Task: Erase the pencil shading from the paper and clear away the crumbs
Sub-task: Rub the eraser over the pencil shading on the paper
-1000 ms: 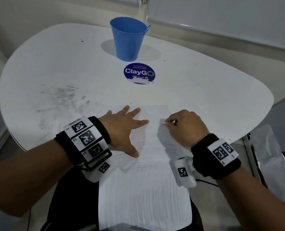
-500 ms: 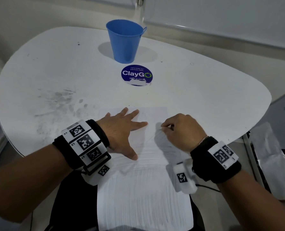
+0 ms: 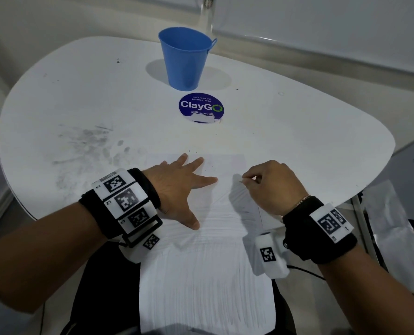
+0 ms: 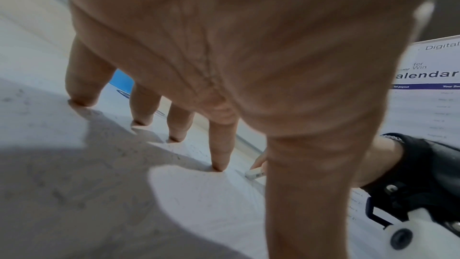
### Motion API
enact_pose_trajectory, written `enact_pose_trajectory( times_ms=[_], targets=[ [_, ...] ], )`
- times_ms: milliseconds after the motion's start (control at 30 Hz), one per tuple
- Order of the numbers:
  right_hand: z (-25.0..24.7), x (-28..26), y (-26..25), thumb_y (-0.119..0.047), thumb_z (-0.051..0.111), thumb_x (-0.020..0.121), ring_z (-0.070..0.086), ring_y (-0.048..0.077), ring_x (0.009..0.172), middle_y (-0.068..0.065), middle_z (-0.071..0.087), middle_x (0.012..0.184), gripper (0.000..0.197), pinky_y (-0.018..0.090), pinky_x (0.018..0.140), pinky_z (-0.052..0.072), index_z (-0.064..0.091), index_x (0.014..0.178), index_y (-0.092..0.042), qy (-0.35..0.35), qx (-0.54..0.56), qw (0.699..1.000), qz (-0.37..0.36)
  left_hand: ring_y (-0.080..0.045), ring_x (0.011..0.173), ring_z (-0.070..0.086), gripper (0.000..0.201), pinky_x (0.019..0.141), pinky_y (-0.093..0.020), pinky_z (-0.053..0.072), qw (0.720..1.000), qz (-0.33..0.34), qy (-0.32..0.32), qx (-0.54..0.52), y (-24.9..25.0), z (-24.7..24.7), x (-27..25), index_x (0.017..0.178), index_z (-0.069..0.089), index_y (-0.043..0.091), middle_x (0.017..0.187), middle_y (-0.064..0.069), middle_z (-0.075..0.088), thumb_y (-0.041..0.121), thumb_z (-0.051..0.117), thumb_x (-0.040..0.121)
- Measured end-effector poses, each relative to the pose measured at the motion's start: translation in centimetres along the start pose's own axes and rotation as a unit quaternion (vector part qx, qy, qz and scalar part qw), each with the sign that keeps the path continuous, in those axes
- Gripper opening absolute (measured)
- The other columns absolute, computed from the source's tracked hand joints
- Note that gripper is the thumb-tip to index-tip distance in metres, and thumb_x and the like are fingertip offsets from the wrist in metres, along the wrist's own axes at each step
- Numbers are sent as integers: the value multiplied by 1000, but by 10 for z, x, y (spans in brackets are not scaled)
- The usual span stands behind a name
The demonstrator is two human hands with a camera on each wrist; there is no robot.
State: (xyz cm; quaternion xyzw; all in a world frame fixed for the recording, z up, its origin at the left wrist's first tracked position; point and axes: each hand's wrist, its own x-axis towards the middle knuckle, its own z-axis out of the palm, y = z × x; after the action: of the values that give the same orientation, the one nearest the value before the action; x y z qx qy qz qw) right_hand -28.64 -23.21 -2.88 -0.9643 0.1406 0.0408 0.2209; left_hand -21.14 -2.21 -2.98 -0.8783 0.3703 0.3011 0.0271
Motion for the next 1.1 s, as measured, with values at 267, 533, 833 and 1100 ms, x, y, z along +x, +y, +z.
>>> enact_pose_trajectory(
  times_ms=[267, 533, 833, 1100],
  targets=[
    [9, -3, -1, -22, 57, 93, 64, 21, 80, -13, 56, 66, 18, 29, 72, 50, 75, 92, -20, -7, -20, 1000, -16, -19, 152, -24, 105, 126, -51, 2, 1000, -4, 12, -11, 1, 3, 5, 152, -3, 59, 166, 11, -22, 76, 67, 76],
    [4, -3, 1, -25, 58, 94, 65, 18, 84, -9, 69, 81, 18, 30, 77, 52, 76, 99, -22, -14, -16, 1000, -18, -19, 152, -25, 108, 124, -55, 1, 1000, -8, 1, -21, -1, 4, 8, 152, -2, 60, 166, 11, -23, 75, 70, 73],
    [6, -2, 4, -27, 61, 93, 68, 22, 92, -4, 75, 97, 18, 37, 83, 55, 78, 96, -22, 12, -10, 1000, -7, -19, 152, -25, 107, 124, -56, 1, 1000, -6, 1, -22, -1, 3, 9, 152, -2, 60, 166, 10, -24, 74, 70, 74],
    [6, -4, 1, -26, 60, 94, 68, 19, 94, -7, 75, 100, 18, 33, 85, 54, 77, 100, -24, 7, 6, 1000, 0, -19, 152, -25, 108, 124, -55, 2, 1000, -8, 8, -26, -2, 5, 9, 152, 0, 60, 166, 11, -22, 74, 72, 72]
  ],
)
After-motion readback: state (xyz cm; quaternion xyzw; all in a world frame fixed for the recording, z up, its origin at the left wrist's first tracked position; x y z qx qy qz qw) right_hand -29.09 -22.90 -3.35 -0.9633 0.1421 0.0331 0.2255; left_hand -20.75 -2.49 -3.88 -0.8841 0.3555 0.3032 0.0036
